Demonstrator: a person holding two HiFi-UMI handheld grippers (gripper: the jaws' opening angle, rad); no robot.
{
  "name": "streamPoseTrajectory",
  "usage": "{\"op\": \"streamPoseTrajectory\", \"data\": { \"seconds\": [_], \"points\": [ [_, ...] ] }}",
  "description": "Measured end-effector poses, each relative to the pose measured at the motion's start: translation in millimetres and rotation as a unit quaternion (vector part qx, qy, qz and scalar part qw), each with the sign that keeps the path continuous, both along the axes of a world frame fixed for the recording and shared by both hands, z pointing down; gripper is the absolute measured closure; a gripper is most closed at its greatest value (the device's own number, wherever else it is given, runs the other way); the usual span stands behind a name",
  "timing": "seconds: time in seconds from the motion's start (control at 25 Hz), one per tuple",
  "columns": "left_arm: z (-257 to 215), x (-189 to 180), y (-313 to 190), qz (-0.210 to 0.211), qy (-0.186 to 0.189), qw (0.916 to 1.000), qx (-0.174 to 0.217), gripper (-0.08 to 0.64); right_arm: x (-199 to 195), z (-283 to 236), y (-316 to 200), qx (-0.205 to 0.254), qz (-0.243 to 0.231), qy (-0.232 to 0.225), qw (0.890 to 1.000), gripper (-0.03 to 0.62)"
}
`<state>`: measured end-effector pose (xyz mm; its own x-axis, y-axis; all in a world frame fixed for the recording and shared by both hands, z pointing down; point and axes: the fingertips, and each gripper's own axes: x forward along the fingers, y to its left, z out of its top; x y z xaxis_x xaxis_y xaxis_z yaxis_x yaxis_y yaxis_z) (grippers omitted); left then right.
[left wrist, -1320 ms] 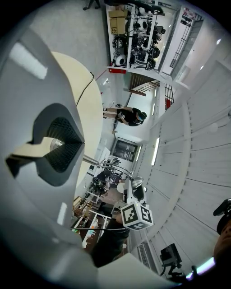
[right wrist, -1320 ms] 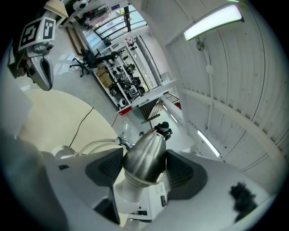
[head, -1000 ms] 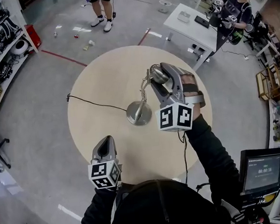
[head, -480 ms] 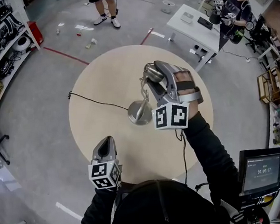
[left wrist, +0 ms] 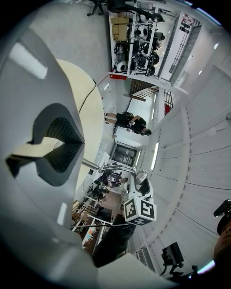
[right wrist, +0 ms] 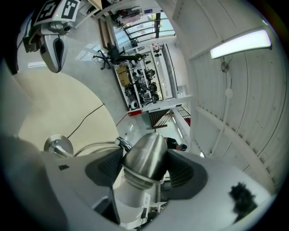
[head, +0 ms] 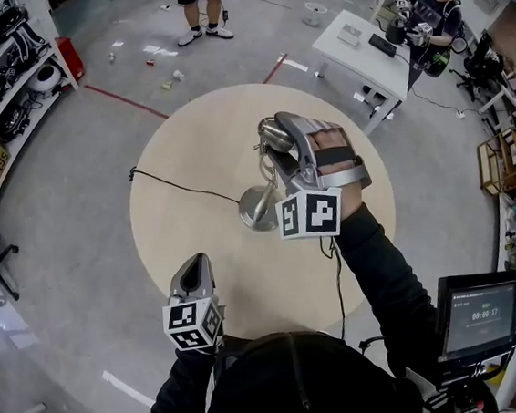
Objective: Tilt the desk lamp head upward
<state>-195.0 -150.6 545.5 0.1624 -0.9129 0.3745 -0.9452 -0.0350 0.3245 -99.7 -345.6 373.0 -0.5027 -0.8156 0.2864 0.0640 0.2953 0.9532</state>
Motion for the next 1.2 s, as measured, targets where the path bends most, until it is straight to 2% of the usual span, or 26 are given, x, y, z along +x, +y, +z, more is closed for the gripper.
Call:
{"op": "streamPoseTrajectory", "data": {
  "seconds": [0.68, 1.2],
  "points": [
    [-8, -6, 12, -0.019, -0.002, 0.9998, 0.001, 0.552, -14, 1, 2, 0.018, -0.011, 0.032, 0.999, 0.278],
    [-9, -5, 13, -0.019, -0.006, 0.9998, 0.003, 0.552, -11, 2, 2, 0.019, -0.014, 0.012, 1.000, 0.276]
  ]
}}
